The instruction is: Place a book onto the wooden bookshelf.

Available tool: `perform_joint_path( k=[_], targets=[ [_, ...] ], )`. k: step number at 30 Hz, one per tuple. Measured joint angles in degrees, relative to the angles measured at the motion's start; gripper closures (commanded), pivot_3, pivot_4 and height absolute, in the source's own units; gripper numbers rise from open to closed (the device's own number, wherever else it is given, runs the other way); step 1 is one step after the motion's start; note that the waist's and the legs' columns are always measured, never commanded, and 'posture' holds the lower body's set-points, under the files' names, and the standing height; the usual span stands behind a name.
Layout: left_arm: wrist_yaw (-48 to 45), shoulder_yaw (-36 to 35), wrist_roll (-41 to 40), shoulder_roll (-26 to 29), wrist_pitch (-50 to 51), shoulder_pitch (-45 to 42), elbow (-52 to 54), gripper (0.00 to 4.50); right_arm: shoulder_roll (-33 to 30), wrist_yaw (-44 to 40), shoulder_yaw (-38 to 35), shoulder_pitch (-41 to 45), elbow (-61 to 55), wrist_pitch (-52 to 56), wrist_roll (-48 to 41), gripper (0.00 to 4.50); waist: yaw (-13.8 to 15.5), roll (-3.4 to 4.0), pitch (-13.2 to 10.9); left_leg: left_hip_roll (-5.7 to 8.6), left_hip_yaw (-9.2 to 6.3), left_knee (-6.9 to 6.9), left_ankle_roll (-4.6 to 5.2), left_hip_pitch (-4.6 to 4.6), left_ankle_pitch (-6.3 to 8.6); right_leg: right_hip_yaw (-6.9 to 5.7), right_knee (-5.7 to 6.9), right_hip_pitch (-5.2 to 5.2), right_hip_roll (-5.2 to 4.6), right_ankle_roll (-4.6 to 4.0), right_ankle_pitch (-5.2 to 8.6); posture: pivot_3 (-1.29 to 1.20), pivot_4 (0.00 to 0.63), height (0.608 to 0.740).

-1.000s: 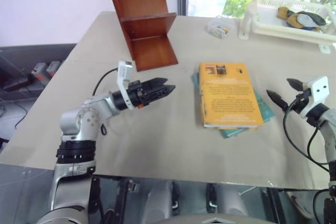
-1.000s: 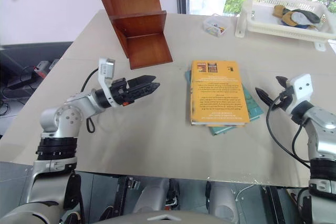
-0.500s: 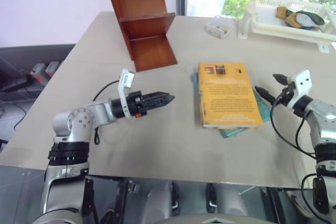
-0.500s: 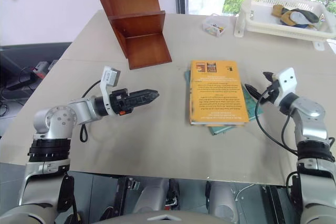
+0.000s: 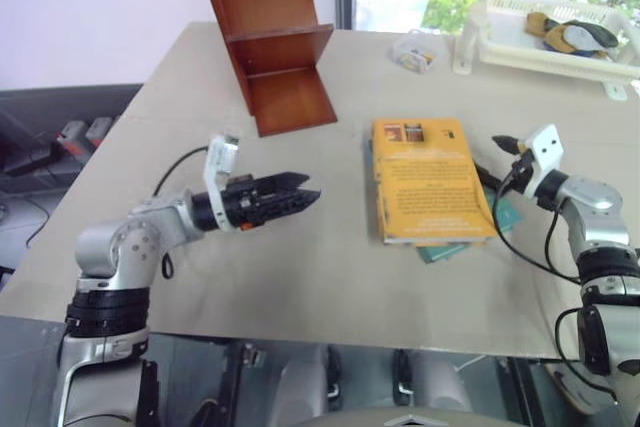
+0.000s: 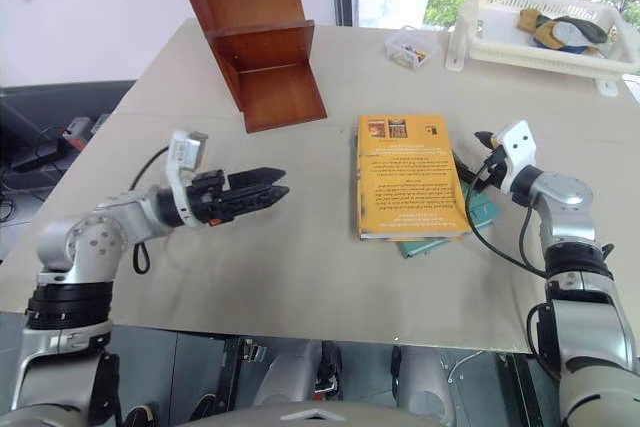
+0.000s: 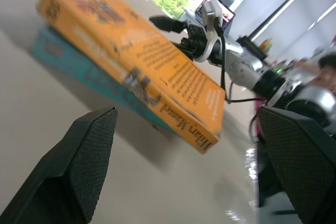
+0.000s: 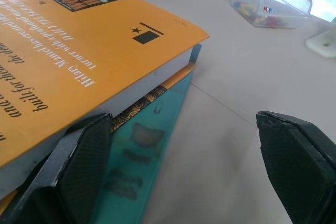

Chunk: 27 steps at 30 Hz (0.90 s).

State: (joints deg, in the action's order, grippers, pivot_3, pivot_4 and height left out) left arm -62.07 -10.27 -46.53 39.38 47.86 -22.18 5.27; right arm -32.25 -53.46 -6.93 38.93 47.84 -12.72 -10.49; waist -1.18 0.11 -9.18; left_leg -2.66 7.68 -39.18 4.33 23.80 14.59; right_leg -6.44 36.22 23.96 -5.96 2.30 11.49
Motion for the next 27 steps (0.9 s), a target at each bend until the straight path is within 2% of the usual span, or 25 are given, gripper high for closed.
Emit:
perform_joint_path(
  k=[7,27],
  targets=[
    [-3.68,-0.53,2.56,1.88,-6.72,0.91,0.09,0.01,1.92,-0.28,1.24,2.60,2.64,-1.41,1.17,0.00,-0.03,0.00,0.00,-0.01,0.00,0.01,0.00,0.01,0.00,0.00,0.00,0.01,-0.01,0.00,0.00,0.00,0.150,0.712],
    [-2.51,-0.50,2.28,1.60,-6.70,3.30,0.50,0.01,3.77,-0.64,2.45,7.02,9.58,-5.34,3.59,0.00,-0.11,0.01,-0.01,-0.01,0.00,0.02,0.01,0.02,0.00,0.00,0.00,0.02,0.00,0.01,0.00,0.00,0.150,0.712]
  ],
)
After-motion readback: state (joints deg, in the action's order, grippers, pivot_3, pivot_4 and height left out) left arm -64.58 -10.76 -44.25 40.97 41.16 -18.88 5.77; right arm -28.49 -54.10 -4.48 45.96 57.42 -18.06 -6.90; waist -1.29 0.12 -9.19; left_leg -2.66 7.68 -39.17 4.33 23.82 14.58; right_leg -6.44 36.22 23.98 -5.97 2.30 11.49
